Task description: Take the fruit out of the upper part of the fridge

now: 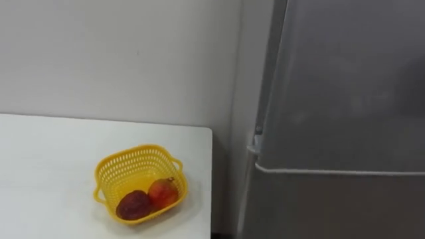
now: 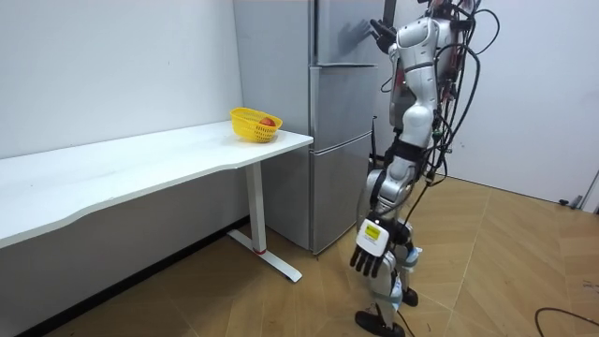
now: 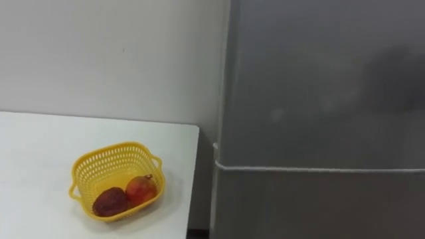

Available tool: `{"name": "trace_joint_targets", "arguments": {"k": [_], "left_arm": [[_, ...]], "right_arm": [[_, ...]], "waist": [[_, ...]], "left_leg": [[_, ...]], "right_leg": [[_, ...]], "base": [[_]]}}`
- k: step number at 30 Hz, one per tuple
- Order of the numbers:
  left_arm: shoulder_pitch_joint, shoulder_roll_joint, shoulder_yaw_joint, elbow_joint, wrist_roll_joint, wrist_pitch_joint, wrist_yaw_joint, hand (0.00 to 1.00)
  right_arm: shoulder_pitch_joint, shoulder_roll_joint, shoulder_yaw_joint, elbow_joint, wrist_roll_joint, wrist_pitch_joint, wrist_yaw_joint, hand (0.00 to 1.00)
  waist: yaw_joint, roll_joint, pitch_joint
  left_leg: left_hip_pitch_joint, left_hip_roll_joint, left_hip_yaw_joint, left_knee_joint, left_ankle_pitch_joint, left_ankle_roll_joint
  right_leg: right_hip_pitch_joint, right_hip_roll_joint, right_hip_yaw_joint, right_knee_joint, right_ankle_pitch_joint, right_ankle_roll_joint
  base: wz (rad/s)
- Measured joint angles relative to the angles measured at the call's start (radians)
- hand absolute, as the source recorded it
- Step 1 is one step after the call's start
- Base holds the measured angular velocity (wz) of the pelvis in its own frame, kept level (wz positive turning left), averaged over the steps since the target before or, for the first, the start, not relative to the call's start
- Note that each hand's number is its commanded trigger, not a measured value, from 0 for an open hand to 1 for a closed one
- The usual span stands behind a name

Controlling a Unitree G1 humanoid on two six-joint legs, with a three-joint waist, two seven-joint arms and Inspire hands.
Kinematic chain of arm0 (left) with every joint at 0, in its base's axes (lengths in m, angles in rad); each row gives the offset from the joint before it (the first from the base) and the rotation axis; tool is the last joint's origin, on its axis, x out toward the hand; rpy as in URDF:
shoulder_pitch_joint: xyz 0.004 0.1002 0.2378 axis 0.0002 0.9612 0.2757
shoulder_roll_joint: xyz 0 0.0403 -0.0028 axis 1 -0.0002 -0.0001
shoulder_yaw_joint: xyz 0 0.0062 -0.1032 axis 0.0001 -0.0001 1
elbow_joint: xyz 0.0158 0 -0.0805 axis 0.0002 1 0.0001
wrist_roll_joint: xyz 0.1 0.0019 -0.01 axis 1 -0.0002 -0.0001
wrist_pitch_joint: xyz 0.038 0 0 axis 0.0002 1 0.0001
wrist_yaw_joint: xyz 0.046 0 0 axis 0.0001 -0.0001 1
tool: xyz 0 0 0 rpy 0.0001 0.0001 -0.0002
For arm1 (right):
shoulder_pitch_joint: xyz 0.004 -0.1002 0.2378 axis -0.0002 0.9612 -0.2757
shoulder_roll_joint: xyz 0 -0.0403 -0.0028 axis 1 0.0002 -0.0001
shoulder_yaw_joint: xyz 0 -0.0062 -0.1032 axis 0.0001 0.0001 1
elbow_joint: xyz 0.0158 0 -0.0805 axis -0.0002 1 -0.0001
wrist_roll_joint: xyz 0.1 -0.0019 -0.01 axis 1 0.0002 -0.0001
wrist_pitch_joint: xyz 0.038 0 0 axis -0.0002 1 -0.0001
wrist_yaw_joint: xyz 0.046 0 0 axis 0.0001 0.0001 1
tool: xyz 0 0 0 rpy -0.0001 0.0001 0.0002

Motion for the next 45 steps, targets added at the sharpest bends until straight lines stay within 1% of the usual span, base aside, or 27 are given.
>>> {"name": "trace_joint_targets", "arguments": {"k": [1,2,4,6,7,8,11,14,16,24,25,26,27,28,29,30,32,34,36,37,38,39,41,42,43,44,45], "left_arm": [[0.003,-0.002,0.000,0.005,0.000,0.001,0.001,0.00],[0.007,-0.004,0.000,0.020,0.000,0.002,0.007,0.00],[0.019,-0.005,0.002,0.037,-0.003,0.012,0.018,0.00],[0.039,-0.006,0.002,0.038,-0.008,0.024,0.018,0.00],[0.049,-0.007,0.001,0.038,-0.013,0.029,0.018,0.00],[0.052,-0.007,0.001,0.038,-0.015,0.029,0.019,0.00],[0.053,-0.007,0.002,0.038,-0.016,0.029,0.019,0.00],[0.053,-0.007,0.002,0.038,-0.016,0.028,0.018,0.00],[0.053,-0.008,0.001,0.038,-0.017,0.028,0.017,0.00],[0.046,-0.006,0.003,0.036,-0.015,0.027,0.014,0.00],[0.041,-0.007,0.007,0.037,-0.015,0.027,0.014,0.00],[0.036,-0.006,0.009,0.037,-0.015,0.027,0.014,0.00],[0.035,-0.006,0.010,0.037,-0.015,0.026,0.014,0.00],[0.034,-0.004,0.010,0.037,-0.015,0.024,0.015,0.00],[0.034,-0.003,0.010,0.036,-0.015,0.023,0.015,0.00],[0.034,-0.002,0.010,0.035,-0.015,0.022,0.016,0.00],[0.031,0.002,0.010,0.034,-0.013,0.021,0.017,0.00],[0.024,0.006,0.010,0.034,-0.009,0.020,0.021,0.00],[0.020,0.010,0.010,0.034,-0.011,0.019,0.037,0.00],[0.016,0.012,0.010,0.032,-0.013,0.020,0.046,0.00],[0.015,0.012,0.010,0.027,-0.014,0.022,0.056,0.00],[0.015,0.013,0.010,0.022,-0.014,0.023,0.061,0.00],[0.011,0.017,0.009,-0.004,-0.014,0.024,0.073,0.00],[0.008,0.017,0.009,-0.004,-0.014,0.024,0.080,0.00],[0.003,0.017,0.009,-0.004,-0.015,0.025,0.092,0.00],[-0.003,0.018,0.007,-0.003,-0.016,0.026,0.104,0.00],[-0.009,0.020,0.006,-0.004,-0.016,0.026,0.107,0.00]], "right_arm": [[-0.009,0.001,0.004,0.001,0.000,-0.002,-0.001,0.00],[-0.009,0.009,0.005,0.002,-0.010,-0.022,-0.003,0.00],[-0.009,0.011,0.009,0.011,-0.036,-0.023,-0.003,0.00],[-0.009,0.011,0.012,0.019,-0.040,-0.024,-0.004,0.00],[-0.009,0.011,0.014,0.028,-0.041,-0.030,-0.005,0.00],[-0.009,0.012,0.014,0.037,-0.039,-0.040,-0.006,0.00],[-0.009,0.016,0.015,0.047,-0.038,-0.047,-0.013,0.00],[-0.009,0.023,0.017,0.063,-0.037,-0.054,-0.013,0.00],[-0.009,0.024,0.017,0.068,-0.037,-0.054,-0.013,0.00],[-0.009,0.024,0.018,0.067,-0.039,-0.055,-0.012,0.00],[-0.009,0.024,0.018,0.063,-0.037,-0.055,-0.012,0.00],[-0.009,0.023,0.012,0.060,-0.038,-0.055,-0.013,0.00],[-0.009,0.022,0.010,0.059,-0.037,-0.056,-0.013,0.00],[-0.009,0.022,0.009,0.057,-0.035,-0.055,-0.015,0.00],[-0.006,0.022,0.009,0.059,-0.035,-0.050,-0.017,0.00],[-0.003,0.021,0.009,0.060,-0.035,-0.047,-0.018,0.00],[-0.001,0.020,0.000,0.066,-0.037,-0.030,-0.044,0.00],[0.016,0.020,-0.016,0.072,-0.038,-0.023,-0.073,0.00],[0.053,0.020,-0.024,0.081,-0.067,-0.019,-0.121,0.00],[0.091,0.020,-0.028,0.081,-0.089,-0.011,-0.160,0.00],[0.121,0.020,-0.033,0.093,-0.105,-0.001,-0.190,0.00],[0.140,0.020,-0.037,0.107,-0.114,0.001,-0.203,0.00],[0.215,0.025,-0.059,0.153,-0.118,0.020,-0.265,0.00],[0.231,0.026,-0.060,0.167,-0.120,0.025,-0.280,0.00],[0.254,0.029,-0.060,0.204,-0.121,0.027,-0.311,0.00],[0.265,0.031,-0.061,0.247,-0.126,0.027,-0.345,0.00],[0.274,0.031,-0.062,0.272,-0.140,0.027,-0.359,0.00]], "waist": [[0.013,0.004,0.0017],[0.013,0.008,0.0022],[0.014,0.009,0.0019],[0.017,0.007,0.0030],[0.024,0.006,0.0028],[0.027,0.004,0.0031],[0.034,-0.005,0.0031],[0.036,-0.018,0.0025],[0.035,-0.021,0.0032],[0.027,-0.016,0.0051],[0.027,-0.015,0.0044],[0.025,-0.010,0.0012],[0.023,-0.014,-0.0043],[0.011,-0.011,-0.0082],[0.001,-0.005,-0.0048],[-0.005,-0.005,-0.0051],[-0.027,-0.004,-0.0054],[-0.033,-0.001,-0.0049],[-0.046,0.000,-0.0037],[-0.054,0.003,-0.0029],[-0.070,0.007,-0.0035],[-0.078,0.009,-0.0039],[-0.087,0.014,-0.0044],[-0.090,0.018,-0.0045],[-0.094,0.018,-0.0021],[-0.105,0.027,-0.0011],[-0.109,0.030,-0.0015]], "left_leg": [[-0.003,-0.001,-0.008,0.000,0.000,0.000],[-0.004,-0.004,-0.022,-0.001,0.000,0.000],[0.001,-0.005,-0.026,-0.001,0.000,0.000],[0.009,-0.005,-0.029,0.000,0.000,0.000],[0.014,-0.005,-0.033,0.000,0.000,0.000],[0.014,-0.006,-0.039,0.002,0.000,0.000],[0.014,-0.008,-0.051,0.003,0.002,-0.002],[0.014,-0.006,-0.054,0.003,0.004,-0.004],[0.014,-0.006,-0.052,0.004,0.004,-0.004],[0.011,-0.006,-0.051,0.002,0.004,-0.004],[0.008,-0.006,-0.048,0.001,0.004,-0.004],[0.003,-0.006,-0.047,0.002,0.004,-0.004],[0.001,-0.006,-0.047,0.002,0.004,-0.004],[0.002,-0.006,-0.045,0.002,0.004,-0.004],[0.007,-0.006,-0.045,0.005,0.004,-0.004],[0.007,-0.006,-0.045,0.006,0.004,-0.004],[0.008,-0.007,-0.044,0.005,0.004,-0.004],[0.009,-0.007,-0.041,0.002,0.004,-0.004],[0.007,-0.007,-0.039,-0.001,0.004,-0.004],[0.005,-0.007,-0.037,-0.002,0.004,-0.004],[0.002,-0.007,-0.036,-0.002,0.004,-0.004],[-0.001,-0.007,-0.036,-0.002,0.003,-0.004],[-0.004,-0.005,-0.019,-0.003,0.003,-0.004],[-0.004,-0.005,-0.015,-0.004,0.003,-0.004],[-0.003,-0.004,-0.003,-0.008,0.003,-0.004],[0.000,-0.004,0.007,-0.015,0.003,-0.004],[-0.002,-0.004,0.007,-0.016,0.003,-0.004]], "right_leg": [[0.002,-0.001,-0.006,-0.003,-0.001,0.000],[0.012,-0.003,-0.018,-0.014,0.000,0.000],[0.024,-0.005,-0.028,-0.014,-0.001,0.001],[0.033,-0.005,-0.033,-0.016,-0.002,0.000],[0.036,-0.006,-0.035,-0.018,-0.003,0.000],[0.035,-0.008,-0.044,-0.019,-0.005,0.001],[0.035,-0.010,-0.053,-0.016,-0.006,0.001],[0.036,-0.008,-0.055,-0.016,-0.005,-0.001],[0.036,-0.007,-0.055,-0.017,-0.004,-0.003],[0.031,-0.007,-0.049,-0.016,-0.003,-0.004],[0.025,-0.006,-0.046,-0.014,-0.003,-0.004],[0.018,-0.006,-0.044,-0.012,-0.003,-0.004],[0.016,-0.006,-0.044,-0.012,-0.003,-0.005],[0.016,-0.004,-0.040,-0.014,-0.002,-0.004],[0.018,-0.003,-0.036,-0.015,-0.001,-0.004],[0.019,-0.003,-0.036,-0.015,-0.001,-0.004],[0.023,-0.003,-0.033,-0.015,-0.001,-0.004],[0.021,-0.003,-0.026,-0.016,-0.001,-0.004],[0.019,-0.003,-0.025,-0.017,-0.002,-0.003],[0.017,-0.003,-0.025,-0.018,-0.002,-0.003],[0.017,-0.003,-0.025,-0.029,-0.002,-0.002],[0.018,-0.002,-0.024,-0.033,-0.001,-0.001],[0.009,-0.001,-0.011,-0.032,-0.001,-0.001],[0.008,-0.001,-0.004,-0.032,-0.001,-0.001],[0.008,0.000,0.001,-0.032,-0.001,-0.001],[0.005,0.000,0.003,-0.033,-0.001,-0.001],[0.002,-0.001,0.004,-0.032,-0.001,-0.001]], "base": [[0.16],[0.17],[0.16],[0.06],[0.07],[0.09],[0.09],[0.01],[0.00],[-0.01],[-0.06],[-0.06],[0.00],[0.00],[0.00],[0.00],[0.00],[-0.05],[0.00],[0.00],[0.00],[0.00],[-0.12],[-0.23],[-0.22],[-0.17],[-0.12]]}}
